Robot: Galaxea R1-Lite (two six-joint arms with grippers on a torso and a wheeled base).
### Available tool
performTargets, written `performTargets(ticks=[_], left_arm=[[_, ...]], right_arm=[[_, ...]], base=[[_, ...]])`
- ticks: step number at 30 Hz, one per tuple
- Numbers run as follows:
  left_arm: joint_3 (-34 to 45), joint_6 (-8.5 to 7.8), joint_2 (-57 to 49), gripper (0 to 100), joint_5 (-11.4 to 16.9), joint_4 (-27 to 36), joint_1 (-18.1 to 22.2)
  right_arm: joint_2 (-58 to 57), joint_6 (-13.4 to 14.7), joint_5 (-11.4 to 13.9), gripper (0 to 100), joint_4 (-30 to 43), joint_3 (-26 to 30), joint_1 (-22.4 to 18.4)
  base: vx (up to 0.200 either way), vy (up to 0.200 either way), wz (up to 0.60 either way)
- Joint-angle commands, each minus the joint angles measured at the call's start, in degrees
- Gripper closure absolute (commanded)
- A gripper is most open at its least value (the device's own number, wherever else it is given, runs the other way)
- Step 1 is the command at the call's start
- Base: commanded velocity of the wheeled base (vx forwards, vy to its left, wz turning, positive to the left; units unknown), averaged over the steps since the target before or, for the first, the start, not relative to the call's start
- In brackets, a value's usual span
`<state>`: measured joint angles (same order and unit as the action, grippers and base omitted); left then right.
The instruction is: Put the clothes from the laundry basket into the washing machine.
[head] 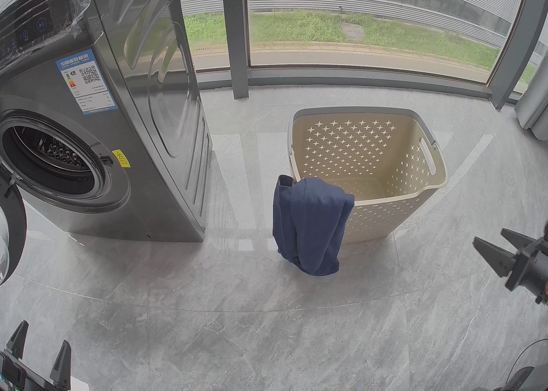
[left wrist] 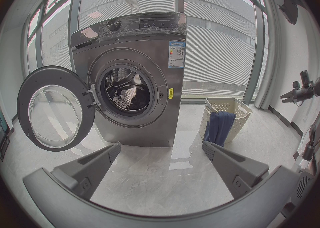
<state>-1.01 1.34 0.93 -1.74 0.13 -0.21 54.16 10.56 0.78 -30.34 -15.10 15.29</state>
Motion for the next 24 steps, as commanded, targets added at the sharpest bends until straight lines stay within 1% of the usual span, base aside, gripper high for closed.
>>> performTargets(ticks=[1,4,7,8,10,13,17,18,21,24], left_arm=[[1.0,-0.90,-0.8,0,-0.2,0.0,0.0],[1.0,-0.99,-0.8,0,-0.1,0.0,0.0],[1.0,-1.25,-0.8,0,0.0,0.0,0.0],[1.0,-1.43,-0.8,0,0.1,0.0,0.0],[1.0,-1.43,-0.8,0,0.1,0.0,0.0],[1.0,-1.43,-0.8,0,0.1,0.0,0.0],[1.0,-1.34,-0.7,0,0.1,0.0,0.0],[1.0,-1.17,-0.7,0,0.2,0.0,-0.1],[1.0,-1.34,-0.7,0,0.2,0.0,0.0],[1.0,-1.17,-0.7,0,0.2,0.0,-0.1]], right_arm=[[30.7,4.7,-7.2,0,-11.1,-8.2,14.3],[34.0,4.9,-6.8,0,-11.2,-9.8,14.2],[35.3,4.8,-6.2,0,-11.2,-10.2,14.2],[36.6,4.8,-5.6,0,-11.2,-11.1,14.2],[38.7,4.8,-5.2,0,-11.2,-12.6,14.3],[42.9,5.0,-5.4,0,-12.4,-15.1,14.9],[46.1,4.7,-5.5,0,-14.4,-16.7,15.7],[48.7,4.7,-5.5,0,-14.6,-18.0,15.7],[52.3,4.7,-5.5,0,-15.3,-19.9,15.7],[54.4,4.6,-5.4,0,-16.8,-20.8,15.7]], base=[[0.000,0.000,0.00],[0.000,0.000,0.00],[0.000,0.000,0.00],[0.000,0.000,0.00],[0.000,0.000,0.00],[0.000,0.000,0.00],[0.000,0.000,0.00],[0.000,0.000,0.00],[0.000,0.200,0.00],[0.000,0.000,0.00]])
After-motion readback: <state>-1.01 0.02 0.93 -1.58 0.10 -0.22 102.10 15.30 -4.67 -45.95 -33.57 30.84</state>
